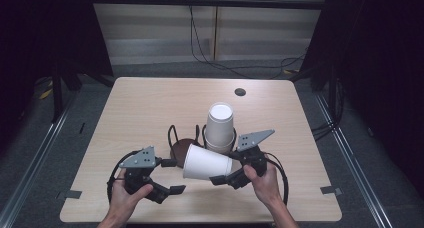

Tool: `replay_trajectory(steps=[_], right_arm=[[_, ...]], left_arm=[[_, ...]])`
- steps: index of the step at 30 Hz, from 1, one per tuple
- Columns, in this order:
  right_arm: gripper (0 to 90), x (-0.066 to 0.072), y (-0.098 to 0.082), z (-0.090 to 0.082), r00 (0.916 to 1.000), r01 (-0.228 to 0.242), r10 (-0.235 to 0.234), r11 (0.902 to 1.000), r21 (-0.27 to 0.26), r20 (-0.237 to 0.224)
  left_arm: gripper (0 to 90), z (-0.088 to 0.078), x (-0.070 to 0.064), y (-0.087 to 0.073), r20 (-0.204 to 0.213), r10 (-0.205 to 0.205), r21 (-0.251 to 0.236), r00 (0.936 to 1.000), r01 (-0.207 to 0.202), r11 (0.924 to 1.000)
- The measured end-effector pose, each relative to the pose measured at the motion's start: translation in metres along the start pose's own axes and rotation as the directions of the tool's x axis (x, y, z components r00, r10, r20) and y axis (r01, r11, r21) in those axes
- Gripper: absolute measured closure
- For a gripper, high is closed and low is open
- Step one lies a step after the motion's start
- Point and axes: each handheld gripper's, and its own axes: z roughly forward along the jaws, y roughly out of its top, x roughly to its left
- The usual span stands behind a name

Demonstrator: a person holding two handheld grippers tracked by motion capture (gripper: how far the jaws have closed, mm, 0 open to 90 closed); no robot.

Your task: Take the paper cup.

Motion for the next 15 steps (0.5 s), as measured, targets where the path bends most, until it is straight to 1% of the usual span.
replay_trajectory(steps=[1,2,6,8,10,12,13,14,15], right_arm=[[23.6,0.0002,0.0002,-0.0002,1.0000,0.004,-0.004,1.0000,-0.006,-0.004],[23.6,0.0005,0.0003,-0.0006,0.9999,0.010,-0.010,0.9999,-0.014,-0.005],[23.6,0.0012,-0.0007,0.0003,0.9995,0.019,-0.019,0.9992,-0.036,-0.024],[23.6,0.0013,-0.0011,0.0018,0.9995,0.021,-0.021,0.9992,-0.034,-0.021],[23.6,0.0011,-0.0020,0.0041,0.9990,0.022,-0.024,0.9991,-0.037,-0.037],[23.5,0.0023,-0.0016,0.0056,0.9982,0.031,-0.032,0.9991,-0.031,-0.051],[23.5,0.0029,-0.0012,0.0050,0.9981,0.035,-0.036,0.9988,-0.034,-0.050],[23.5,0.0039,-0.0007,0.0036,0.9977,0.034,-0.037,0.9983,-0.048,-0.057],[23.5,0.0044,-0.0004,0.0029,0.9971,0.034,-0.037,0.9982,-0.050,-0.066]], left_arm=[[15.8,0.0001,-0.0004,0.0000,0.001,-0.001,-0.006,1.0000,0.001,1.0000],[15.8,0.0004,-0.0005,0.0000,0.011,-0.002,-0.012,0.9999,0.003,0.9999],[15.8,0.0009,-0.0010,0.0001,0.017,-0.014,-0.034,0.9998,0.014,0.9993],[15.7,0.0007,-0.0005,-0.0002,0.042,-0.019,-0.057,0.9989,0.022,0.9982],[15.7,0.0011,-0.0010,0.0001,0.031,-0.018,-0.075,0.9993,0.021,0.9970],[15.7,0.0021,-0.0014,0.0008,0.044,-0.023,-0.073,0.9987,0.026,0.9970],[15.7,0.0028,-0.0023,0.0014,0.042,-0.024,-0.074,0.9988,0.027,0.9969],[15.7,0.0029,-0.0033,0.0017,0.035,-0.022,-0.081,0.9992,0.025,0.9964],[15.7,0.0033,-0.0042,0.0022,0.034,-0.015,-0.088,0.9993,0.018,0.9960]])
